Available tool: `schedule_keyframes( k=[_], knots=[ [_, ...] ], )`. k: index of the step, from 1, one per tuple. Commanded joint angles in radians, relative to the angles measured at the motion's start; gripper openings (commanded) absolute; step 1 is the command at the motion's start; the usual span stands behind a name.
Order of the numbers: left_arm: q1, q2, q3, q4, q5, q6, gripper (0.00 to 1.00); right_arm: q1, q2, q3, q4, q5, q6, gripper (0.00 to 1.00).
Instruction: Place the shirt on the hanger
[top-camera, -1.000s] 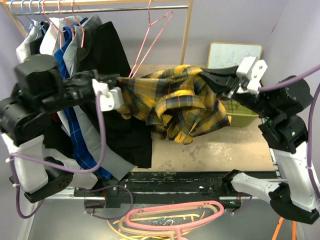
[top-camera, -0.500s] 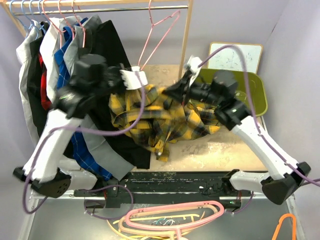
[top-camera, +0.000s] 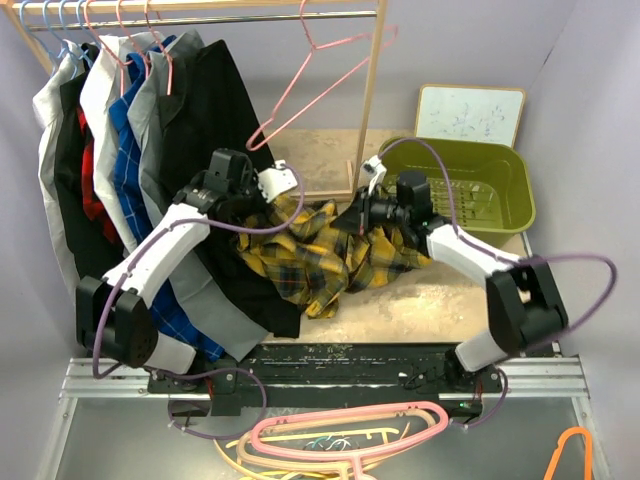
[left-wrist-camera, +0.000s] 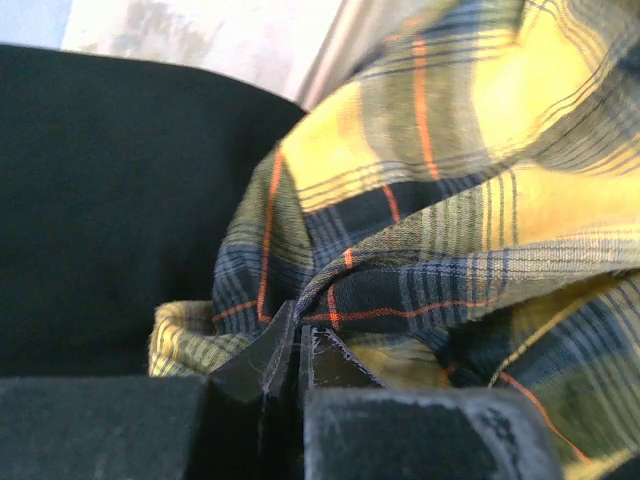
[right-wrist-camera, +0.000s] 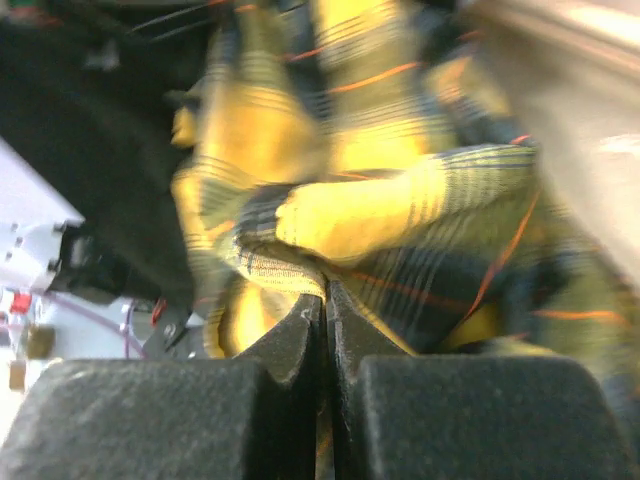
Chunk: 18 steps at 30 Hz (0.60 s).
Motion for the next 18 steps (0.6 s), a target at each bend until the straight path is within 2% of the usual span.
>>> schedule_keyframes(
  k=[1,2,5,8,10,12,13,15,16,17,18],
  knots=[
    [0.067,0.073,0.088,0.087,0.005,-0.062,0.00,-0.159,0.186,0.167,0.084,-0.121,0.144,0.15],
    [0.076,0.093,0.107,0.080,0.007,-0.072,0.00,-0.169,0.203,0.198,0.058,-0.112,0.130,0.23],
    [0.097,0.147,0.162,0.046,0.017,-0.098,0.00,-0.150,0.128,0.232,0.020,0.089,0.012,0.46],
    [0.101,0.190,0.214,0.006,0.036,-0.116,0.00,-0.135,0.048,0.273,-0.054,0.224,-0.068,0.61],
    [0.100,0.216,0.253,-0.027,0.054,-0.131,0.00,-0.133,0.011,0.300,-0.104,0.289,-0.115,0.67],
    [0.101,0.239,0.300,-0.077,0.082,-0.151,0.00,-0.128,-0.040,0.288,-0.117,0.336,-0.148,0.98],
    [0.101,0.243,0.314,-0.095,0.095,-0.158,0.03,-0.127,-0.070,0.274,-0.115,0.352,-0.160,1.00],
    [0.100,0.243,0.336,-0.131,0.125,-0.168,0.19,-0.115,-0.134,0.233,-0.111,0.392,-0.180,1.00],
    [0.100,0.236,0.348,-0.156,0.134,-0.176,0.30,-0.101,-0.169,0.215,-0.110,0.427,-0.196,1.00],
    [0.100,0.229,0.357,-0.181,0.147,-0.177,0.73,-0.082,-0.202,0.196,-0.116,0.471,-0.219,1.00],
    [0.101,0.209,0.361,-0.207,0.162,-0.175,0.99,-0.064,-0.233,0.182,-0.130,0.523,-0.249,1.00]
  ],
)
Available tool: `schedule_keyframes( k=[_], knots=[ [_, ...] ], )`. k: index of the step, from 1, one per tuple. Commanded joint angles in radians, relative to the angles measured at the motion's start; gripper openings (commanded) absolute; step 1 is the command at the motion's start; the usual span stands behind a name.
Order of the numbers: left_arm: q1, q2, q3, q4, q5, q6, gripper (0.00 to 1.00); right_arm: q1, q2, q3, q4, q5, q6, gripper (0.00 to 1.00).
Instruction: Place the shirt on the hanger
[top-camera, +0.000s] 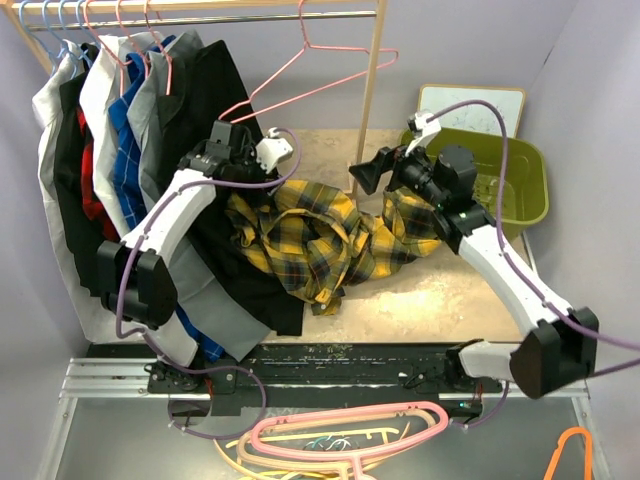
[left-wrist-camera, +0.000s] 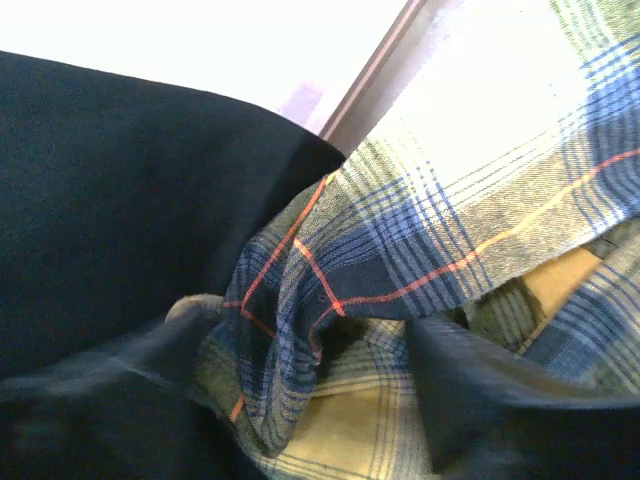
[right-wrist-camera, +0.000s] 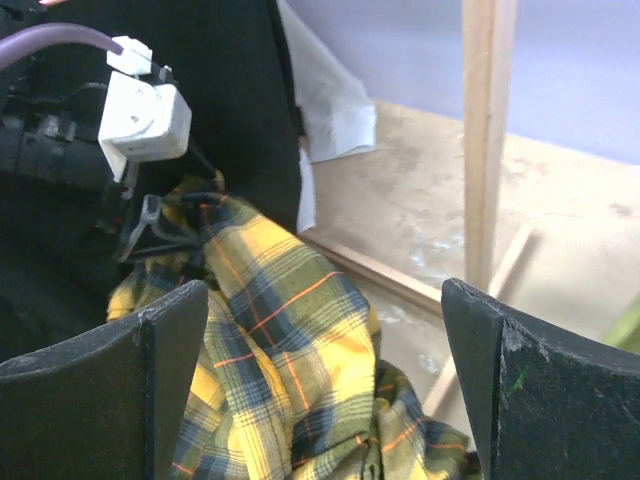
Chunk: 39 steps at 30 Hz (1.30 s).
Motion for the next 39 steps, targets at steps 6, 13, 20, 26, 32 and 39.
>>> schedule_keyframes(
  k=[6,13,20,26,32,39],
  knots=[
    [0.006,-0.159,0.051,-0.317,0.217,0.084,0.99,0.070,-0.244,-0.199,-0.020,0.060,-0.041,1.00],
    [0.005,-0.318,-0.042,-0.575,0.311,0.314,0.99,0.075,-0.378,-0.318,0.136,0.141,0.024,1.00],
    [0.004,-0.417,-0.075,-0.807,0.464,0.468,0.99,0.123,-0.286,0.047,0.016,0.352,0.289,1.00],
    [0.004,-0.537,-0.070,-0.485,0.306,0.172,0.99,0.201,-0.084,0.404,-0.186,0.510,0.270,1.00],
    [0.005,-0.570,-0.081,-0.246,0.089,-0.093,1.00,0.234,0.028,0.533,-0.220,0.489,0.193,1.00],
    [0.007,-0.554,-0.087,-0.183,0.020,-0.180,0.99,0.286,0.166,0.623,-0.291,0.637,0.064,0.98]
  ],
)
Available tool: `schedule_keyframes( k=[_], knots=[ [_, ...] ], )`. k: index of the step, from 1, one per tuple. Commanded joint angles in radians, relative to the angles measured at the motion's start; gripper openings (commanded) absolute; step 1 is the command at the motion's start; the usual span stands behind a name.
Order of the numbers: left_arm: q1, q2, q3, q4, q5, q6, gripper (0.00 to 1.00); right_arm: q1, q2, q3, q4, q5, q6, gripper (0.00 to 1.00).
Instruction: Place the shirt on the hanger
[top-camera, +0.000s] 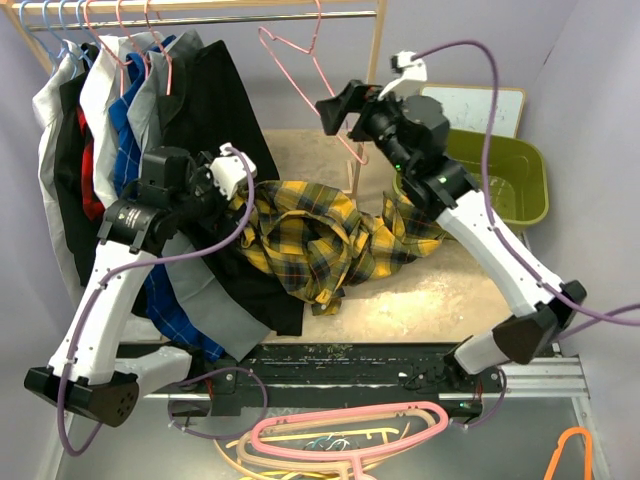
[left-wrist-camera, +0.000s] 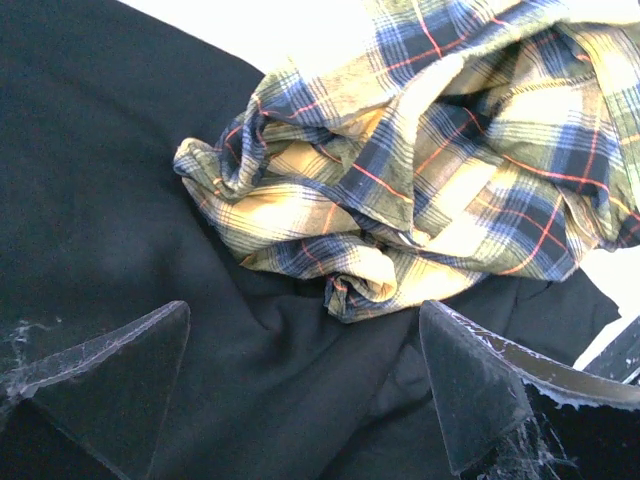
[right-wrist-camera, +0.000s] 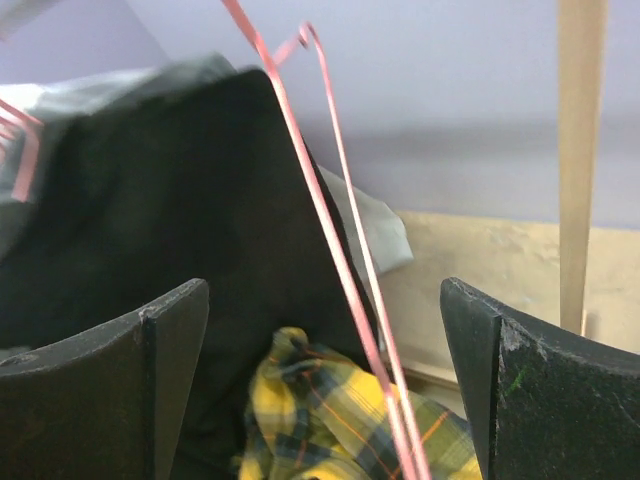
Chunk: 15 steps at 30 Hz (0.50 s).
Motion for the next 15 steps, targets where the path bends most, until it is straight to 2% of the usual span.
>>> schedule_keyframes(
  k=[1,3,4,5,11,15],
  knots=[
    [0.006,0.011,0.003,0.087,-0.054,-0.099,0.99,0.018,0.051,0.057,-0.047,0.130,-0.106,0.95],
    [0.007,0.013,0.000,0.089,-0.049,-0.097,0.99,0.019,0.084,0.068,-0.054,0.158,-0.130,0.86],
    [0.007,0.014,-0.002,0.087,-0.047,-0.096,0.99,0.018,0.095,0.075,-0.056,0.163,-0.141,0.77],
    [0.007,0.015,-0.002,0.087,-0.047,-0.095,0.99,0.019,0.104,0.079,-0.058,0.163,-0.150,0.61],
    [0.006,0.029,-0.024,0.089,-0.039,-0.089,0.99,0.019,0.105,0.070,-0.042,0.135,-0.172,0.01],
    [0.006,0.044,-0.021,0.084,0.007,-0.090,0.99,0.019,0.084,0.065,-0.032,0.092,-0.201,0.00]
  ],
)
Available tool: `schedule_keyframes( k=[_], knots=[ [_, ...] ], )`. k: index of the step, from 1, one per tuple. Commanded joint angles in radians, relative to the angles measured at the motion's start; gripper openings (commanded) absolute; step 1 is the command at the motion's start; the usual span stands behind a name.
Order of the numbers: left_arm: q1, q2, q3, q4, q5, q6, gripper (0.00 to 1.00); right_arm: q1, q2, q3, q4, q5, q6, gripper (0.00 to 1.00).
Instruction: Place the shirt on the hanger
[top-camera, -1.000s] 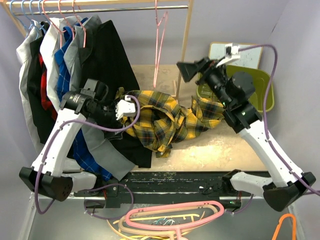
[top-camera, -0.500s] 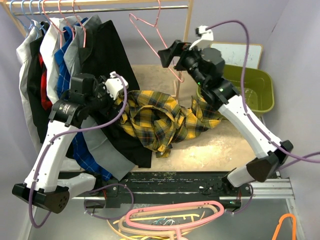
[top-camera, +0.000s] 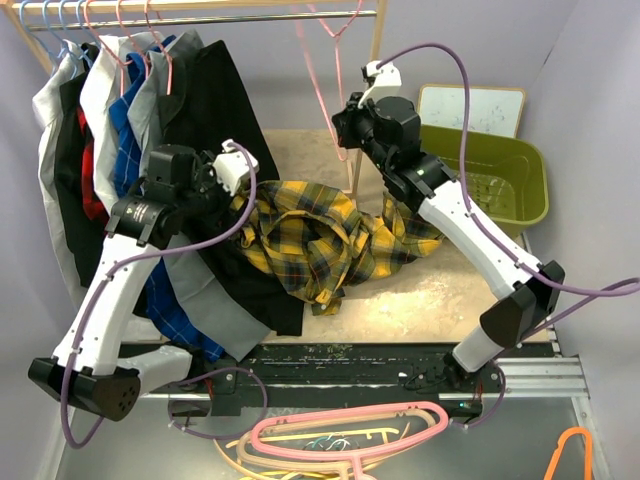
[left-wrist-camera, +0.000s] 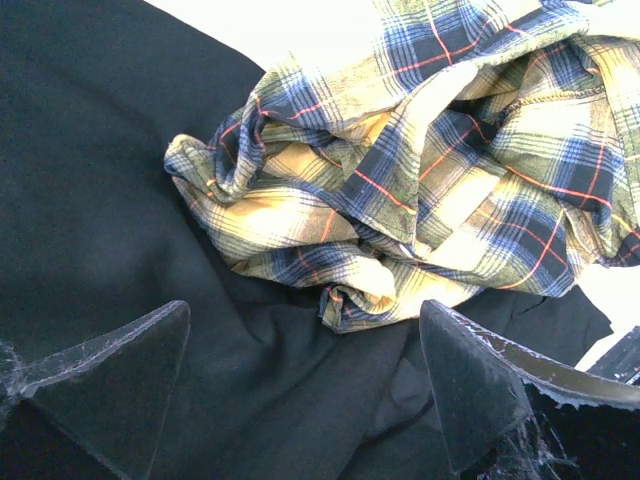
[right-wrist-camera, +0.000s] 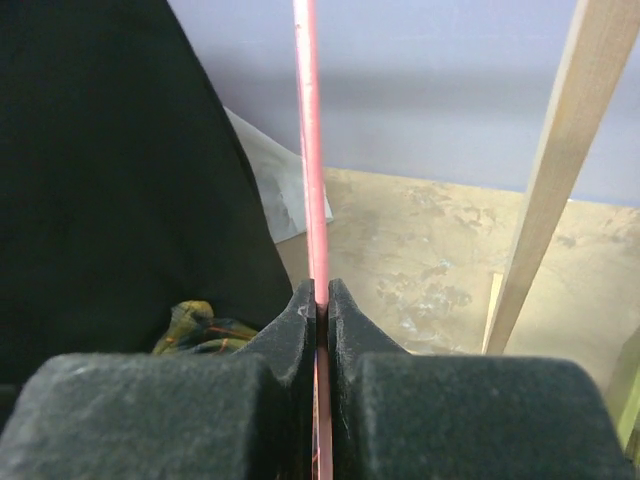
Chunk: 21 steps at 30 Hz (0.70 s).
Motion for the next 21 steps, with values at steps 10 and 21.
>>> schedule_keyframes(
  k=[10,21],
  knots=[
    [0.022,0.082,0.010,0.100,-0.072,-0.170,0.99,0.007,-0.173,0.054,0.053,-0.195,-0.157,0.00],
    [-0.160,0.199,0.089,0.021,-0.064,-0.006,0.99,0.007,-0.469,-0.261,-0.095,-0.230,-0.144,0.00]
  ],
)
